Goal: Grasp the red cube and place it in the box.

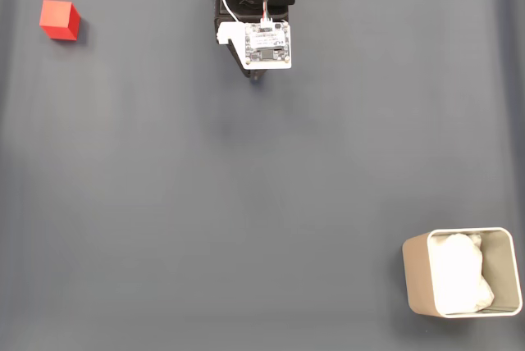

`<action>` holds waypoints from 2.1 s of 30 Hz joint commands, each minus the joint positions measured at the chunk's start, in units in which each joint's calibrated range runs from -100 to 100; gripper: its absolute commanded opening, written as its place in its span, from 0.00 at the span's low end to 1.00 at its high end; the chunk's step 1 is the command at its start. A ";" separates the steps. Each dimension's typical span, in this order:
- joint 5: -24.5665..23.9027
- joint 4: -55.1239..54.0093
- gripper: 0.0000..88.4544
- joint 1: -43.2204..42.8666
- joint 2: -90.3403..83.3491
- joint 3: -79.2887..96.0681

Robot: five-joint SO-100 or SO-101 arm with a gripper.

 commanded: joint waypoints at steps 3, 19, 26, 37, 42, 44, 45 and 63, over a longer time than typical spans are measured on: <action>-0.59 0.96 0.00 -0.48 0.09 0.81; -0.59 0.96 0.00 -0.48 0.09 0.81; -0.59 0.96 0.00 -0.48 0.09 0.81; -0.59 0.96 0.00 -0.34 0.09 0.81; -1.07 0.96 0.00 -0.41 0.09 0.81; -1.07 0.96 0.00 -0.27 0.09 0.81; -1.07 0.88 0.00 -0.20 0.09 0.81; -1.90 -8.14 0.00 -0.13 0.09 0.81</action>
